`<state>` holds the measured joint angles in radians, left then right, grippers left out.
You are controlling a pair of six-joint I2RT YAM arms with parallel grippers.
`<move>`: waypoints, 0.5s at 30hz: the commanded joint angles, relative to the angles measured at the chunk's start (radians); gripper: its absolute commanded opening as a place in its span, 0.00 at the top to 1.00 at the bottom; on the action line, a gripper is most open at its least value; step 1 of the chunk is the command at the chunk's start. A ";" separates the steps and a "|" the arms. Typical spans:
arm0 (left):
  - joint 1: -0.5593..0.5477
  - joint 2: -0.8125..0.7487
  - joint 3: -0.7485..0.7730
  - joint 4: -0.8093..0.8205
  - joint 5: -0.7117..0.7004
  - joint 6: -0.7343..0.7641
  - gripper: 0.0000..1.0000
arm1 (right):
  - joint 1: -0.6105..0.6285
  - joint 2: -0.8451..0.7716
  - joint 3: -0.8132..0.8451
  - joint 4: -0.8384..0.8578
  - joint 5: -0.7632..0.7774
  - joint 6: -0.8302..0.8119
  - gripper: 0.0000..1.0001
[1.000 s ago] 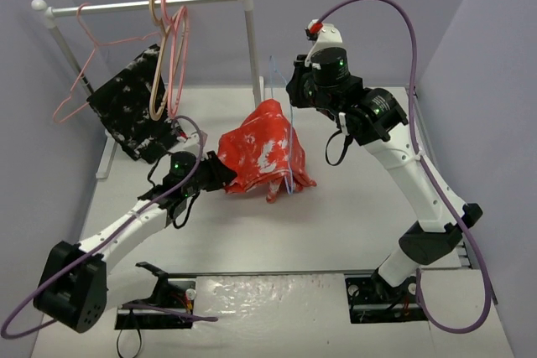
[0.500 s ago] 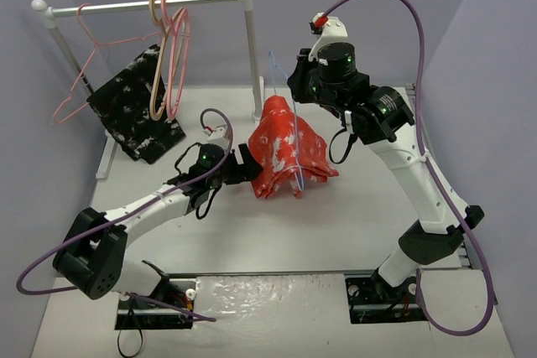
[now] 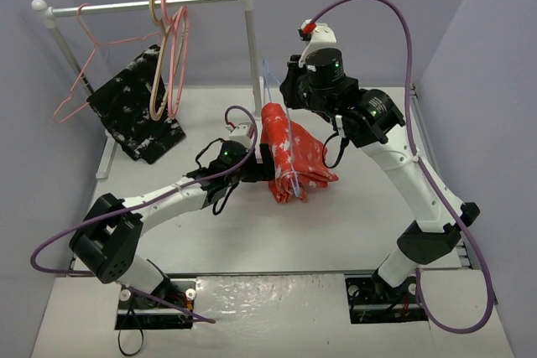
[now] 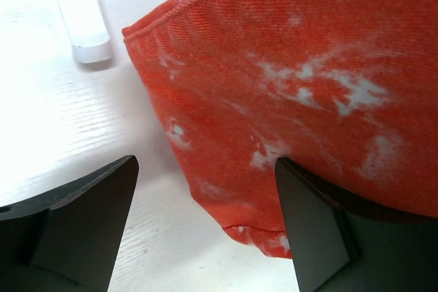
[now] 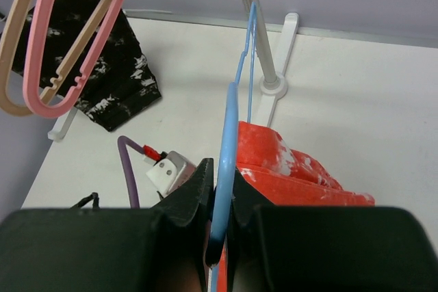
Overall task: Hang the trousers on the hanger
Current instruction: Place trousers on hanger
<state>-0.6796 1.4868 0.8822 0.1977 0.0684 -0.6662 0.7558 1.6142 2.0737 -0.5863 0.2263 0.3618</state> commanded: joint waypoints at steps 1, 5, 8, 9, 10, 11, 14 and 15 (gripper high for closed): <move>0.008 -0.164 0.040 -0.062 -0.090 0.095 0.20 | 0.010 -0.044 0.001 0.213 0.094 0.016 1.00; 0.016 -0.351 0.060 -0.215 -0.191 0.180 0.16 | 0.011 -0.038 -0.035 0.213 0.126 0.019 1.00; 0.016 -0.451 0.101 -0.318 -0.235 0.237 0.15 | 0.016 -0.023 -0.060 0.213 0.160 0.038 1.00; 0.015 -0.479 0.119 -0.343 -0.242 0.253 0.15 | 0.017 -0.017 -0.066 0.214 0.176 0.047 1.00; 0.014 -0.502 0.142 -0.365 -0.239 0.267 0.15 | 0.017 -0.008 -0.067 0.215 0.192 0.057 1.00; 0.013 -0.514 0.161 -0.373 -0.225 0.270 0.15 | 0.020 0.002 -0.066 0.214 0.198 0.066 1.00; 0.002 -0.525 0.203 -0.370 -0.166 0.270 0.14 | 0.031 0.046 -0.045 0.214 0.199 0.084 1.00; -0.004 -0.522 0.214 -0.363 -0.144 0.266 0.14 | 0.035 0.065 -0.039 0.216 0.197 0.092 1.00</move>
<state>-0.6720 0.9605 1.0208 -0.1382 -0.1207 -0.4476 0.7728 1.6401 1.9884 -0.5256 0.3542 0.4011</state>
